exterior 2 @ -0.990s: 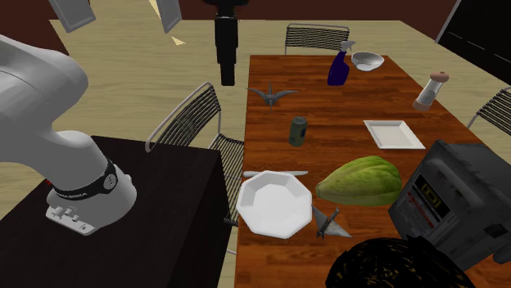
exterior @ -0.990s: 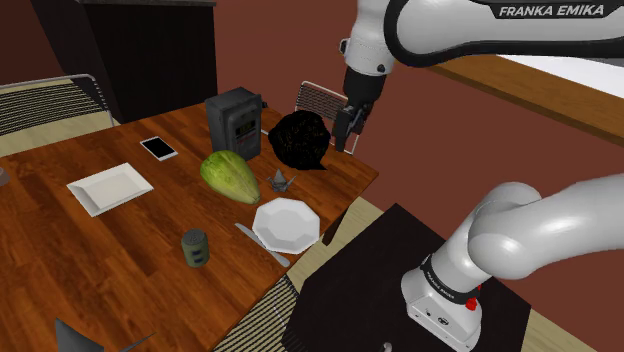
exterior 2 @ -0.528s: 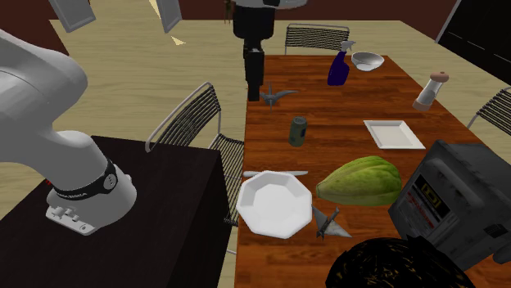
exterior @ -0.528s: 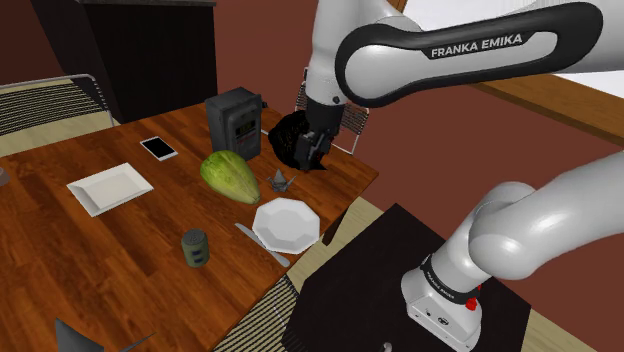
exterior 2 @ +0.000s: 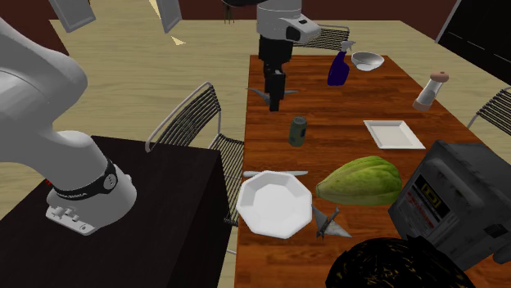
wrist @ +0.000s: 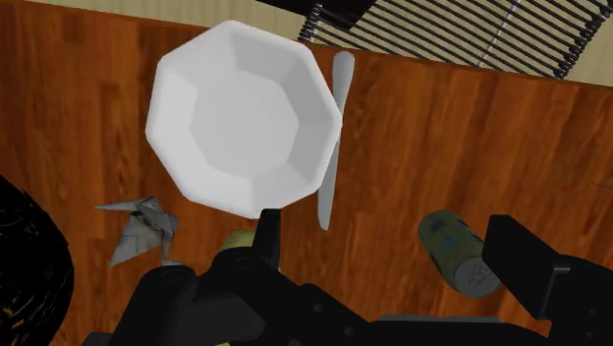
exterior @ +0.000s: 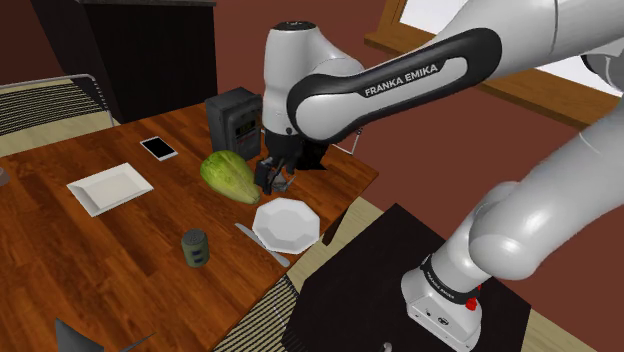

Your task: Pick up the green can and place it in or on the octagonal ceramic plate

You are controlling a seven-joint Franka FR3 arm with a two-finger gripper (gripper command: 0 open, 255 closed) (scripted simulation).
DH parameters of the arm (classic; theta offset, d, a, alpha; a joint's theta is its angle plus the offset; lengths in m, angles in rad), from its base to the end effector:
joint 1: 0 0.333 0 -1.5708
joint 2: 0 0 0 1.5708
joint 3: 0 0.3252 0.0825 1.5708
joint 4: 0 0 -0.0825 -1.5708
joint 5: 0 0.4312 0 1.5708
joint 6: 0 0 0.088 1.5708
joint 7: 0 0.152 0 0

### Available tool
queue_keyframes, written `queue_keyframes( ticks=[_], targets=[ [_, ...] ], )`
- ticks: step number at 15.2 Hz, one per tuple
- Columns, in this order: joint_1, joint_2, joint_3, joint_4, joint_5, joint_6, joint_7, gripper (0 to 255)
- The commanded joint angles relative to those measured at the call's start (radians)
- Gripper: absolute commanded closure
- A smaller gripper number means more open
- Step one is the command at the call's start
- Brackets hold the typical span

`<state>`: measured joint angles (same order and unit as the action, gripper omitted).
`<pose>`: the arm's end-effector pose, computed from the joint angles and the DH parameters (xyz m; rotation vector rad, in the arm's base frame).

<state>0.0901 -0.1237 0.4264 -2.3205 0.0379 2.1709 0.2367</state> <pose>0.4548 0.2591 0.3200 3.0842 0.3938 -0.0410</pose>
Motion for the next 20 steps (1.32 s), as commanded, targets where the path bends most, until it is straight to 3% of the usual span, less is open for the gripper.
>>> queue_keyframes(
  ticks=[1, 6, 12, 20],
  targets=[
    [0.006, 0.085, 0.023, 0.028, -0.037, 0.055, 0.053, 0],
    [0.042, 0.287, 0.04, 0.134, -0.15, 0.135, 0.176, 0],
    [0.128, 0.526, 0.009, 0.306, -0.28, 0.183, 0.301, 0],
    [0.26, 0.817, -0.052, 0.594, -0.373, 0.184, 0.384, 0]
  ],
)
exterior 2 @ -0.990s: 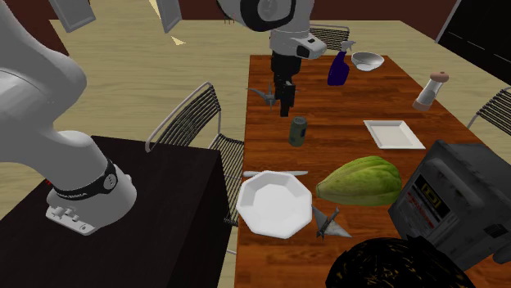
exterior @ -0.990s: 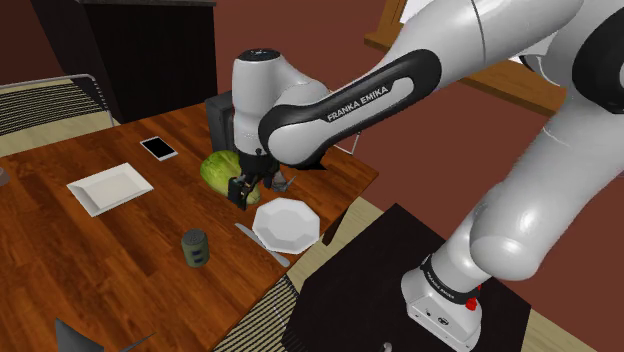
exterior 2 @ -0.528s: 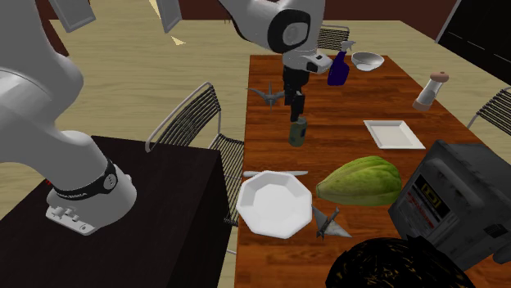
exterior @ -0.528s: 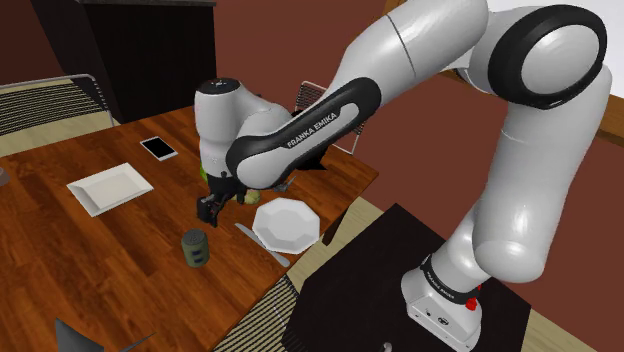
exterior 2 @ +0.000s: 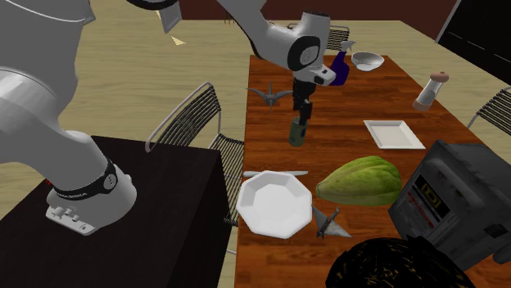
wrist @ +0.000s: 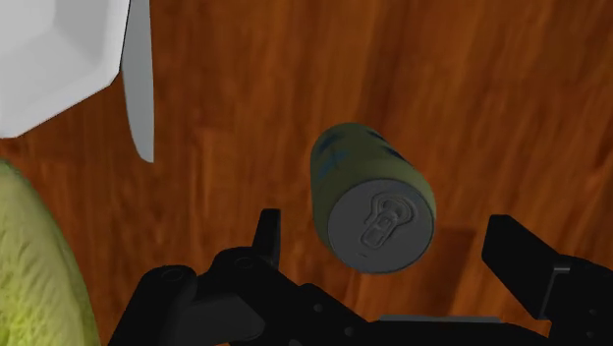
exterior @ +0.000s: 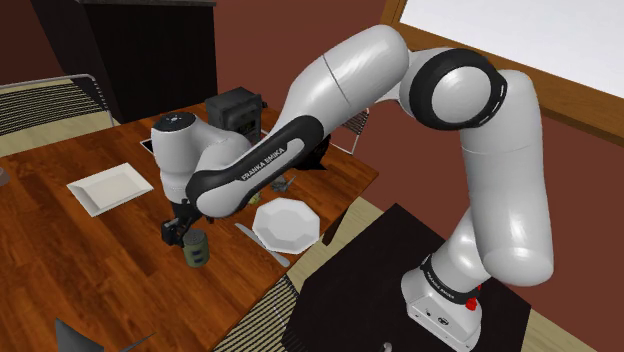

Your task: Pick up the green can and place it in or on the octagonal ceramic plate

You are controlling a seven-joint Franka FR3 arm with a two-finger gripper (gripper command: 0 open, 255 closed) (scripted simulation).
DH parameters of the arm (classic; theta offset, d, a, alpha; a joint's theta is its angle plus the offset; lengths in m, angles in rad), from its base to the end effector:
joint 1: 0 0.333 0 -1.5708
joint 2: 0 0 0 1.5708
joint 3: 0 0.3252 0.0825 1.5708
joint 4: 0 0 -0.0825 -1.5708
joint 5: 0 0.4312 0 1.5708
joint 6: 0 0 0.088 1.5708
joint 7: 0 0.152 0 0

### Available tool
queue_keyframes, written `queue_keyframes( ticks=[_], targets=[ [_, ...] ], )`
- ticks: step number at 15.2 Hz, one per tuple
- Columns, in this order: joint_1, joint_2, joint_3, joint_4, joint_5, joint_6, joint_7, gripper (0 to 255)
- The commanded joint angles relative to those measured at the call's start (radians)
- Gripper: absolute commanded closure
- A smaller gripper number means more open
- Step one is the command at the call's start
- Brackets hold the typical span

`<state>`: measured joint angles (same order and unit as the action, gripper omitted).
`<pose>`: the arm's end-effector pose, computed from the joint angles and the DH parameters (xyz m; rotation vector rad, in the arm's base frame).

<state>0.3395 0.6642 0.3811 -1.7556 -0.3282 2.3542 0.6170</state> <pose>0.5405 0.4448 0.1399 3.1138 0.4142 -0.0039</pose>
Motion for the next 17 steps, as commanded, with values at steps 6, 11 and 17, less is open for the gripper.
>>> queue_keyframes(
  ticks=[6, 11, 17],
  targets=[
    [0.026, 0.088, -0.027, 0.04, -0.029, 0.048, 0.017, 0],
    [0.03, 0.104, -0.033, 0.045, -0.035, 0.06, 0.02, 0],
    [0.03, 0.104, -0.033, 0.045, -0.035, 0.06, 0.02, 255]
  ],
)
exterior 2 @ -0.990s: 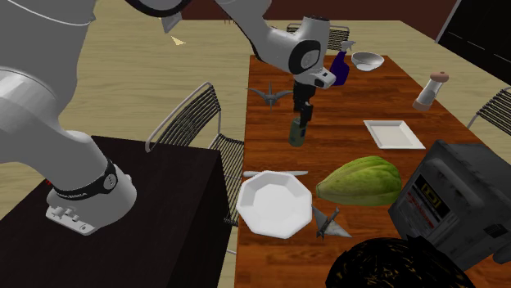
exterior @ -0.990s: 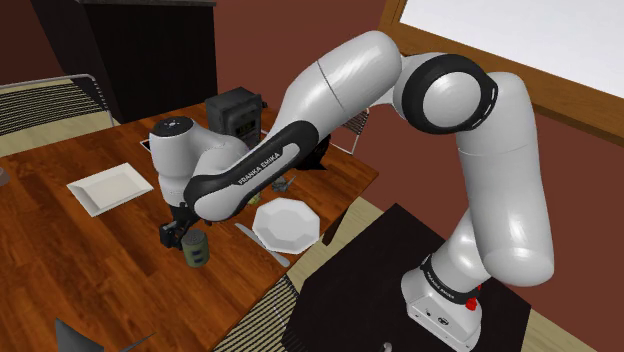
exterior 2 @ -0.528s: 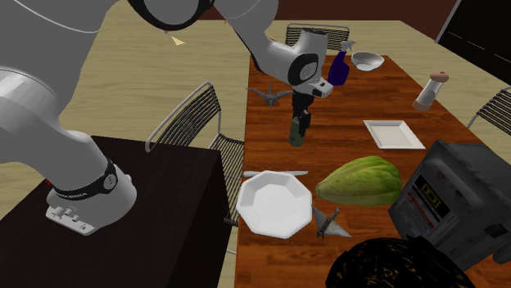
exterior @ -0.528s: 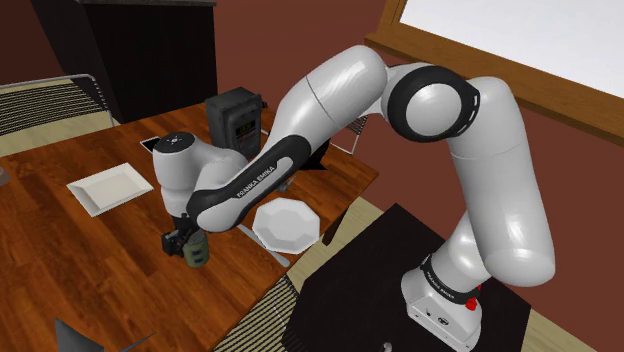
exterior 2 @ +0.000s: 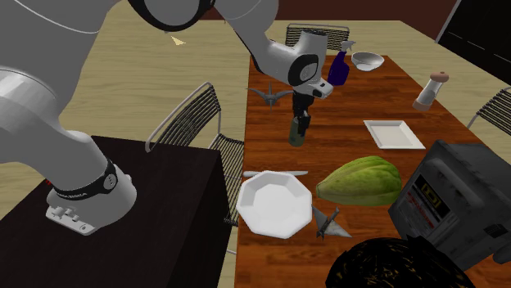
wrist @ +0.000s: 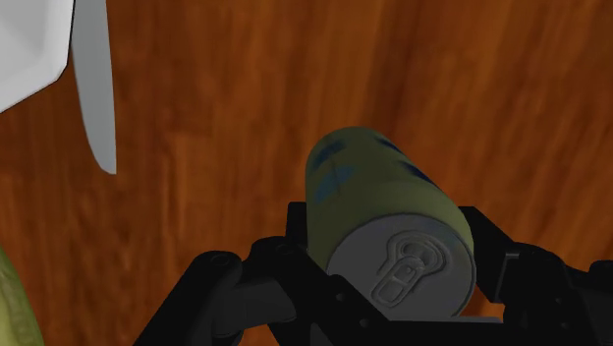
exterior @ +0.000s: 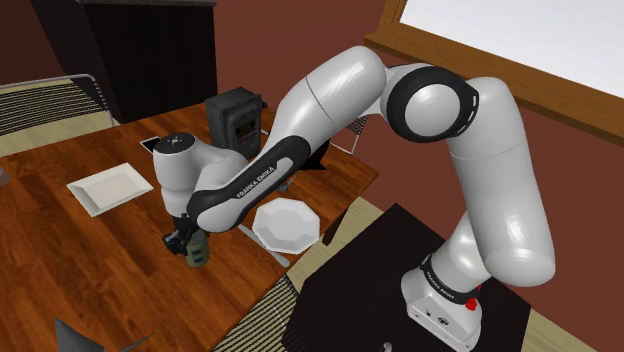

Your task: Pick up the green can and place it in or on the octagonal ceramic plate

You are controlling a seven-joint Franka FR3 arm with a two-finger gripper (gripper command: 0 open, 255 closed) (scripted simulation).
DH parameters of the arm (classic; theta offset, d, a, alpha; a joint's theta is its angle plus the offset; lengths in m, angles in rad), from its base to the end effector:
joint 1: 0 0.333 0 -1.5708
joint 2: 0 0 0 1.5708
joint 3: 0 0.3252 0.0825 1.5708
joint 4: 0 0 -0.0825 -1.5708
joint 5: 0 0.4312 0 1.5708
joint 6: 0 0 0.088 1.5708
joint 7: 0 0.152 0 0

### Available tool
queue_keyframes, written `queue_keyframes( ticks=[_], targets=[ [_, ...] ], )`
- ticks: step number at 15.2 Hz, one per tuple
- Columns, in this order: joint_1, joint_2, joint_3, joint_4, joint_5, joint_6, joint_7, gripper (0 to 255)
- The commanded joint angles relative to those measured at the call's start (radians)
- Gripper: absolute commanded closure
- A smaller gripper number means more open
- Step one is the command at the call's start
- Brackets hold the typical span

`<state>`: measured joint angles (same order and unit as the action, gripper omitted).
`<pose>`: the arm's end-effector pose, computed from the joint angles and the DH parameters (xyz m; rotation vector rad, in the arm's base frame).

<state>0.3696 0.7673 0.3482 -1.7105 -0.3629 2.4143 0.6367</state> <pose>0.5436 0.4493 0.0908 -3.1131 -0.4144 -0.0002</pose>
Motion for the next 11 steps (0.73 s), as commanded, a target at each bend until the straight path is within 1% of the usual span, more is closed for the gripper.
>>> queue_keyframes(
  ticks=[1, 8, 11],
  targets=[
    [0.0, 0.001, 0.0, 0.0, 0.0, 0.0, 0.0, 255],
    [0.0, 0.001, 0.0, 0.0, 0.0, 0.0, 0.0, 255],
    [-0.008, -0.029, 0.011, -0.008, 0.011, -0.023, -0.006, 255]
  ],
)
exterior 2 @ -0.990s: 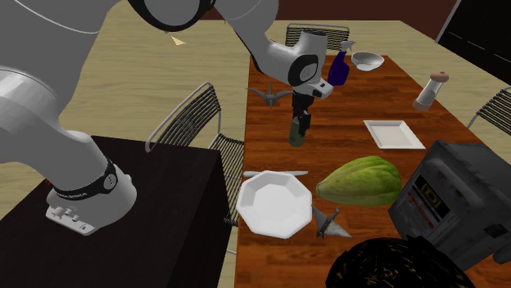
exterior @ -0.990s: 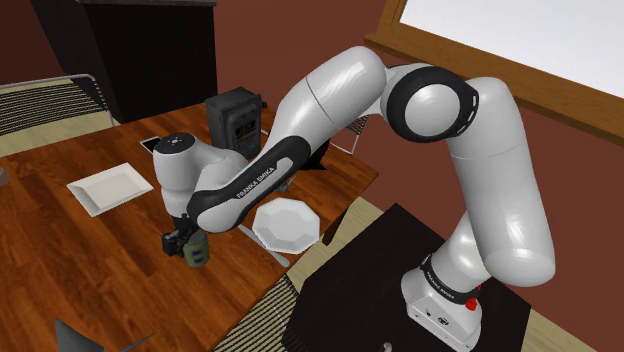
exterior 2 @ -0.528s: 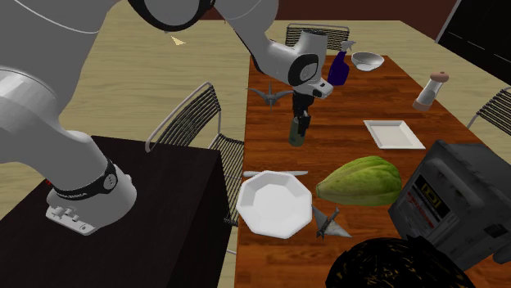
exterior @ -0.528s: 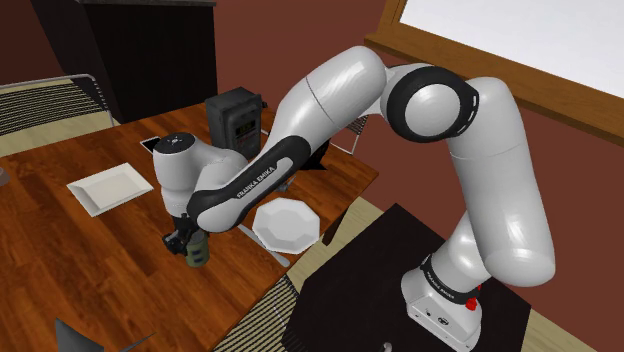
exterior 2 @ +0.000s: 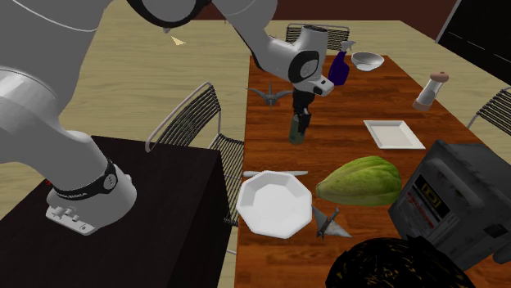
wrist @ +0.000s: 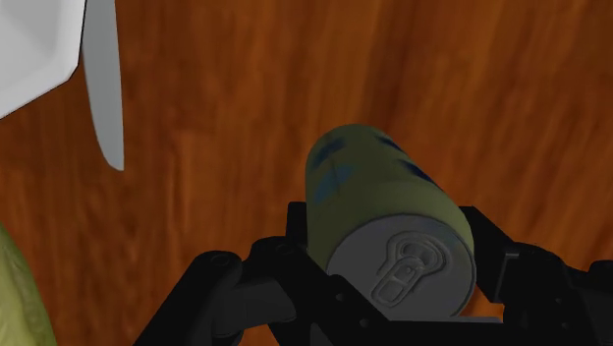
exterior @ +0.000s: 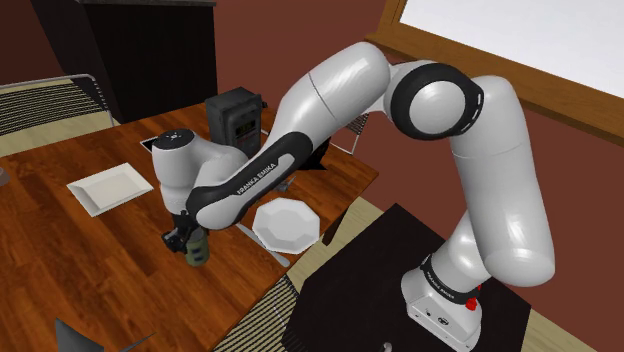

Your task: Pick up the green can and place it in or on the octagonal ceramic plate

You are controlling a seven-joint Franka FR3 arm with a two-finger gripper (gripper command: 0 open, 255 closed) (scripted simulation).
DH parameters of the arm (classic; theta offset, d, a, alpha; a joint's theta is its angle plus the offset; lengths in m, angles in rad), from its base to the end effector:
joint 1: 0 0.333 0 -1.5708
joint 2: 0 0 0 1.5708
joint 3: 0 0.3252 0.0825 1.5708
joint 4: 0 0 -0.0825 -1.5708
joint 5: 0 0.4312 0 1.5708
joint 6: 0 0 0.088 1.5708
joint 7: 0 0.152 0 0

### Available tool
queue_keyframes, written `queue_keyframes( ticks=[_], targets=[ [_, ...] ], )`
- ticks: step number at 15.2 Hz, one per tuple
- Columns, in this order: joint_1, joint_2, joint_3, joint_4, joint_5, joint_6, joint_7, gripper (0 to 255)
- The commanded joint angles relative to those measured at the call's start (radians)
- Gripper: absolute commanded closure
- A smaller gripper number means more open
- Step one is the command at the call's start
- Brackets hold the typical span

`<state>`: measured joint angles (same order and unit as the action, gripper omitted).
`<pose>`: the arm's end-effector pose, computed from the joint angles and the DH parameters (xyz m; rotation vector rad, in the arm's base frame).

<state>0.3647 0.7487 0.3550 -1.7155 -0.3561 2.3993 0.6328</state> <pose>0.5437 0.4494 0.1009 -3.1136 -0.4146 0.0017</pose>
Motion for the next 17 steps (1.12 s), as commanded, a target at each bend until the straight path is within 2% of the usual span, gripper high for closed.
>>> queue_keyframes(
  ticks=[1, 14, 17],
  targets=[
    [-0.005, -0.021, 0.007, -0.005, 0.007, -0.015, -0.004, 255],
    [-0.034, -0.132, 0.047, -0.013, 0.054, -0.117, -0.031, 255],
    [-0.1, -0.221, 0.058, -0.149, 0.074, -0.065, -0.074, 255]
  ],
)
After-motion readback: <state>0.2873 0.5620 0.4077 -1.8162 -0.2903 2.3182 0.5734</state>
